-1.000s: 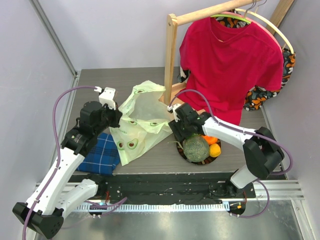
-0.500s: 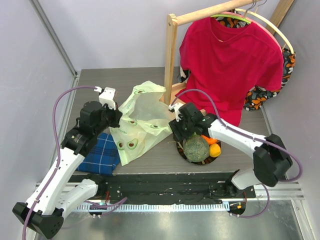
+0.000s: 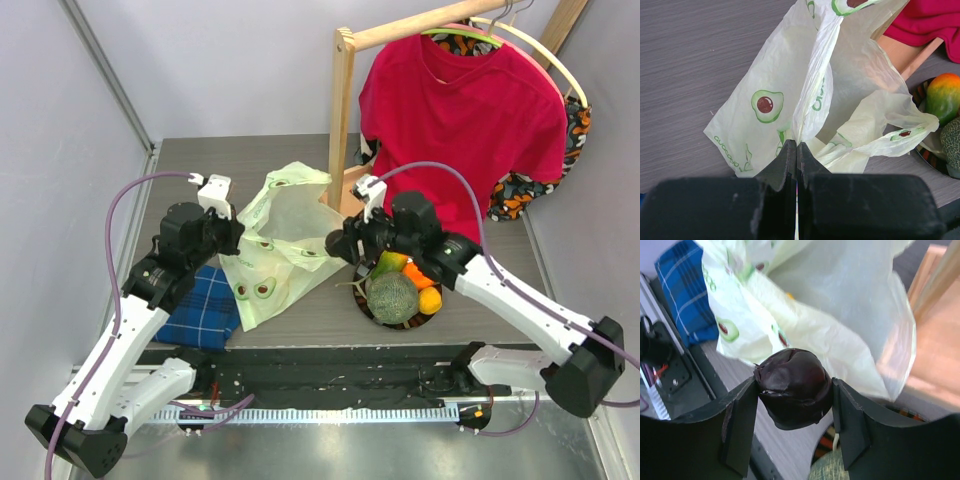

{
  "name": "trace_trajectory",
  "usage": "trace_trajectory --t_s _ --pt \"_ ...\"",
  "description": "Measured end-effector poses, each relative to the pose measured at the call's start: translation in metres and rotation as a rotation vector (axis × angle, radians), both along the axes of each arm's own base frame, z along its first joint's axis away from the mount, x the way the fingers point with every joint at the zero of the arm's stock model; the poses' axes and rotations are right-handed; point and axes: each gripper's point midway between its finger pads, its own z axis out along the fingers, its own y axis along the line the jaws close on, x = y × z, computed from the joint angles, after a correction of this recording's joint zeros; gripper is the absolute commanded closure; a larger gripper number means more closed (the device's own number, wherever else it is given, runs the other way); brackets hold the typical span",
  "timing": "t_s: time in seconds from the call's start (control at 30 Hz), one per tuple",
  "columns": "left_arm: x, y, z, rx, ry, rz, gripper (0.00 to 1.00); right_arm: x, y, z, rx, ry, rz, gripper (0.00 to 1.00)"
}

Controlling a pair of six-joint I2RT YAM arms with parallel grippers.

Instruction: Place the fruits into the plastic bag

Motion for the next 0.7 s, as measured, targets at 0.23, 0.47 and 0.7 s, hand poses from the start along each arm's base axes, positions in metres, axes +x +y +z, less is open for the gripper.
trace_trajectory --t_s 0.23,0.47,0.7 --pt "0.0 0.0 0.0 0.0 -0.001 0.0 1.0 0.055 0.037 -0.002 0.021 0.003 -0.062 0.64" --pt "0.0 0.0 0.0 0.0 -0.001 0.0 1.0 0.099 0.085 -0.047 -0.064 0.034 -0.12 0.62" --pt "0.0 0.0 0.0 -0.001 -0.001 0.0 1.0 0.075 0.145 -0.092 -0.124 0.09 -0.019 0.53"
